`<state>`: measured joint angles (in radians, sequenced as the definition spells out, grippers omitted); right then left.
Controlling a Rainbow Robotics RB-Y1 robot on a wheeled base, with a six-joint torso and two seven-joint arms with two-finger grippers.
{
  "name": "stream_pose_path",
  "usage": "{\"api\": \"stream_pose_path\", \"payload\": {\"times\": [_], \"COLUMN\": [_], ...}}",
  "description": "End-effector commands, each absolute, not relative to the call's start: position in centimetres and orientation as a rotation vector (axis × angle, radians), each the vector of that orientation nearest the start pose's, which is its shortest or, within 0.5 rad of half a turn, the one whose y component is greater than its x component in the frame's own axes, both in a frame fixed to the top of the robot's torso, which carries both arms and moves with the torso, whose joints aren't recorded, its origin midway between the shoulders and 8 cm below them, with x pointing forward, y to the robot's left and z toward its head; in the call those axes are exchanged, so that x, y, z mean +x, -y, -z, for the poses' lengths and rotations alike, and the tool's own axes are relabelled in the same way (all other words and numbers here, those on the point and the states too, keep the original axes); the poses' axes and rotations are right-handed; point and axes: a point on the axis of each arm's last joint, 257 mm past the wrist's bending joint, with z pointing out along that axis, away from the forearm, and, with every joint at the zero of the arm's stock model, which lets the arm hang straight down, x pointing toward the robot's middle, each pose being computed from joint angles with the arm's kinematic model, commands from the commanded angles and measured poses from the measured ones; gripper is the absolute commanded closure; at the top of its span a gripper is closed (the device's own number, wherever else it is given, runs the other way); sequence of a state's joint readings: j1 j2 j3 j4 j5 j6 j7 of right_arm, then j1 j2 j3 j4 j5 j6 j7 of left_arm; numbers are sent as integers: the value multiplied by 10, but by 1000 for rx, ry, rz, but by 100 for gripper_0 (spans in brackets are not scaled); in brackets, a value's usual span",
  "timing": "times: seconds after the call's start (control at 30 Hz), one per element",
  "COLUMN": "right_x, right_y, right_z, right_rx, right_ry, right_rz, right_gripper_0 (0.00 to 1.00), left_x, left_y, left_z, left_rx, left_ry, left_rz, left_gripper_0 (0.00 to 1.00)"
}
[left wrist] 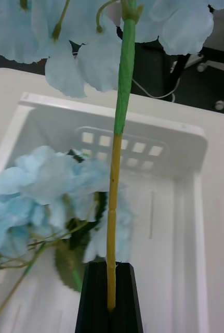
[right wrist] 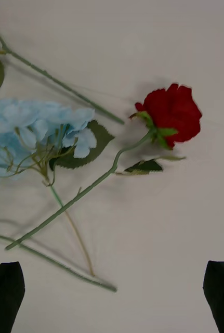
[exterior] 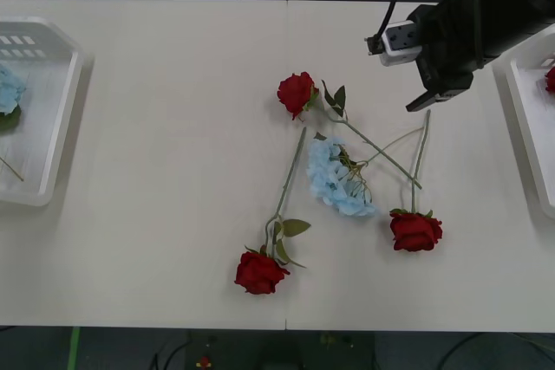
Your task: Put the red flowers into the right box and the blue flowers into the left box
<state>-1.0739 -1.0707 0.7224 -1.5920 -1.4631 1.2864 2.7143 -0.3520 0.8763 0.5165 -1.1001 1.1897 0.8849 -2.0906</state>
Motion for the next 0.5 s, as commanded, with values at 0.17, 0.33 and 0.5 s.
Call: {"api": "stream_pose_path", "payload": {"times": [0.17,0.33,0.5], "right_x": [490,487,480], "right_y": [250,274,284], "right_z": [110,120,130], "right_rx": [-2130,-2114,-2119], "right_ry": [-1689,-1774,-1840], "right_rz": [237,231,184], "right_gripper_0": [0,0,0], "left_x": [523,522,519], "left_y": [-670,-664,-661], "left_z": [70,92,123], "left_rx": [-222,-209,-220], "left_ry": [-1968,-2012,-2041], "left_rz": [-199,-207,-217], "left_gripper_0": [100,100,100]}}
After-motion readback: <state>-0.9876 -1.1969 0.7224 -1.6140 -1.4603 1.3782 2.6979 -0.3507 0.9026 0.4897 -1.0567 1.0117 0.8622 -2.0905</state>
